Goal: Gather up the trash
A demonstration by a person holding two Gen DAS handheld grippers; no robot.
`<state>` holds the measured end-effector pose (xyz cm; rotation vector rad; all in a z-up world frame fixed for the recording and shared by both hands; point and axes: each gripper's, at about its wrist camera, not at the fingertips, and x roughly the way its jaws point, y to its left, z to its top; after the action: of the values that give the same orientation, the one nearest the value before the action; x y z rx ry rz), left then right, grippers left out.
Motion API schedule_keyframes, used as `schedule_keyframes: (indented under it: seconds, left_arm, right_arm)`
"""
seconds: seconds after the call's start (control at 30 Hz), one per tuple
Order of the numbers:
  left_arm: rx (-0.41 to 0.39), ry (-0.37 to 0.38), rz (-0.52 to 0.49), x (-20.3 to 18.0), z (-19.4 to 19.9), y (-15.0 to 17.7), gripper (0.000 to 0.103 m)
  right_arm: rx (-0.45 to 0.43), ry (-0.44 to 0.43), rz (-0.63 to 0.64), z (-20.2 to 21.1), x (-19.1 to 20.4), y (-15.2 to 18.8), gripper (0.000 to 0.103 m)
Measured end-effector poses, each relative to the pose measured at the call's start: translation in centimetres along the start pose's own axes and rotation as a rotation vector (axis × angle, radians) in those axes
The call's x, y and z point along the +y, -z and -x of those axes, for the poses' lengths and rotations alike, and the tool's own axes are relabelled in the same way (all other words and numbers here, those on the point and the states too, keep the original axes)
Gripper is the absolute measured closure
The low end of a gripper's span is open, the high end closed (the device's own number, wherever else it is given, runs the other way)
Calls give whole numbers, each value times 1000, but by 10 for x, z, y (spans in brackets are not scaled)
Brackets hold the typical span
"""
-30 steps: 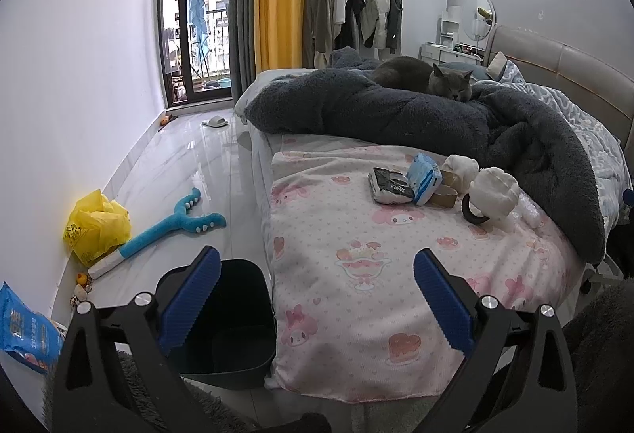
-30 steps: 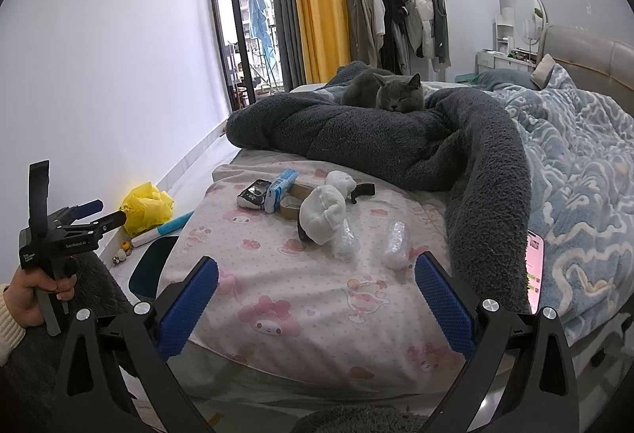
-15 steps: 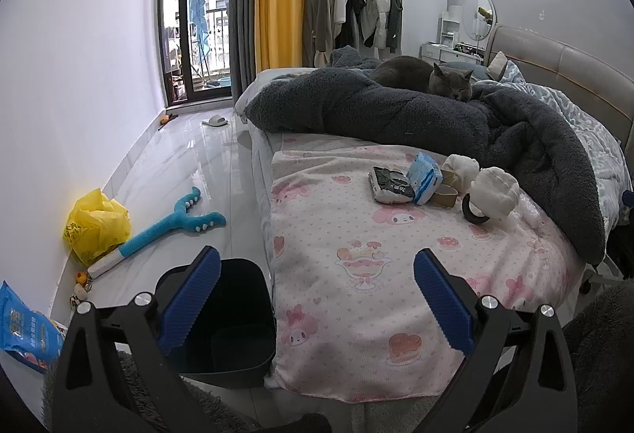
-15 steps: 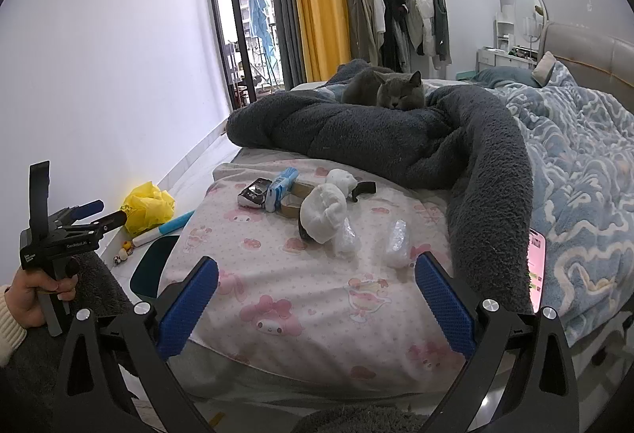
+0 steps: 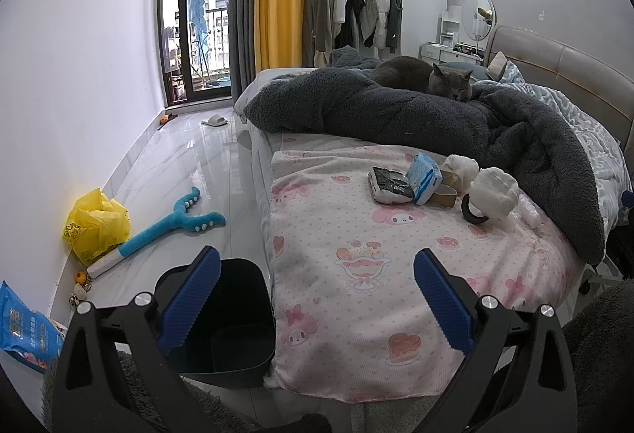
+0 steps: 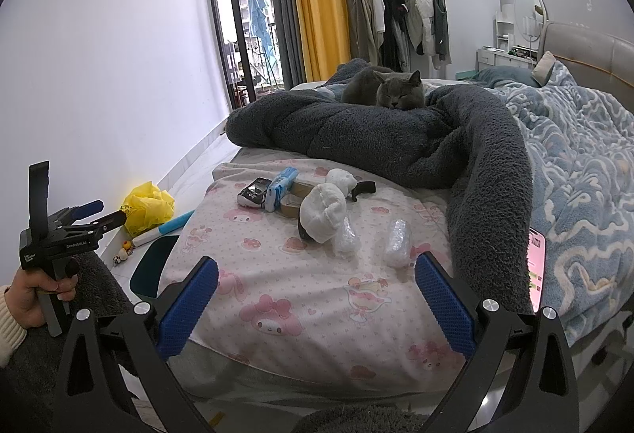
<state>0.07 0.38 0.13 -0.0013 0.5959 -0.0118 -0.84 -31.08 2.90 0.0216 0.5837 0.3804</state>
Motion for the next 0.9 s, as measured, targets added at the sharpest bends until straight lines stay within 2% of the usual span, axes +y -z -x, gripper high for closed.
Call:
schedule_keyframes:
  seconds: [0.5, 0.9]
  left_arm:
    - [2, 1, 3, 1, 0, 0, 3]
    - [36, 23, 92, 8, -7, 0, 3]
  right_arm:
    - [8, 1, 0, -1, 0, 0, 3]
    - [121, 18, -19, -22, -5, 0, 3]
